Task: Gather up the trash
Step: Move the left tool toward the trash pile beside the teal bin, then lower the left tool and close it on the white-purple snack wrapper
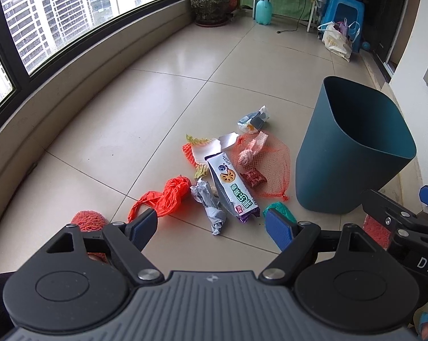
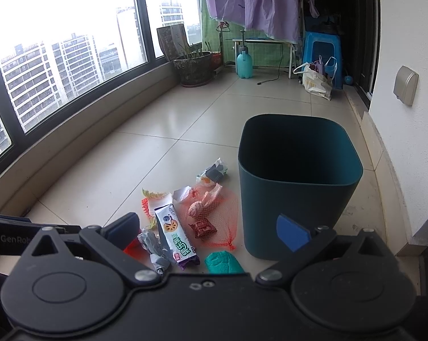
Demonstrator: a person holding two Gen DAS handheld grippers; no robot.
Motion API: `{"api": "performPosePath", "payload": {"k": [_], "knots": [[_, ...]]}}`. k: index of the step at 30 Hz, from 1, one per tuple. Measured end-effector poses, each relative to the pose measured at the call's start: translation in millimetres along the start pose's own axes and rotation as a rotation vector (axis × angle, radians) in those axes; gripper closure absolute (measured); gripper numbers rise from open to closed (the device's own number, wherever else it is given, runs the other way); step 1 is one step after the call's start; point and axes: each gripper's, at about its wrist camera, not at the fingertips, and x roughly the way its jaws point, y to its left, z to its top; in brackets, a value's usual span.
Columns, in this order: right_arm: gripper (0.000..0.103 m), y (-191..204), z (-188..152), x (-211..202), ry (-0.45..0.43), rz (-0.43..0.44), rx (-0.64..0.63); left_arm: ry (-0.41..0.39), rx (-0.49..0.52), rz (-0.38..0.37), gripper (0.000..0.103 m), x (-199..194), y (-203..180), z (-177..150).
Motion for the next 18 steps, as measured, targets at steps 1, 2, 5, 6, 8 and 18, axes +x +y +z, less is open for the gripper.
{"api": "performPosePath", "payload": {"k": [1,2,5,6,8,18], "knots": [[0.000,-0.3,0.2,-0.4,-0.002,0.001,0.000,0.002,-0.001,0.005,0.020,-0.3,0.2,-0.3],[0.000,-0.3,0.7,-1.0,-0.004,0.000,-0.001,0.001,0.001,0.018,0.020,-0.6,0.0,-0.6],[0.000,0.9,1.1,-2.8,-0.010,-0.008,-0.008,-0.006,0.001,0.020,0.020,-4.7,2.8,-2.2],[0.000,1.7,1.8,-3.7,-0.010,-0.011,-0.006,-0.006,-0.001,0.016,0.020,-5.7,3.5,-2.3],[0.000,2.6,2.1,-6.2,-0.014,-0.012,0.000,-0.012,0.000,0.012,0.020,-9.7,4.3,-1.8],[0.001,-4.3,8.3,-38.8,-0.071,-0.025,0.013,-0.096,-0.045,-0.126,0.020,-40.8,14.9,8.8]]}}
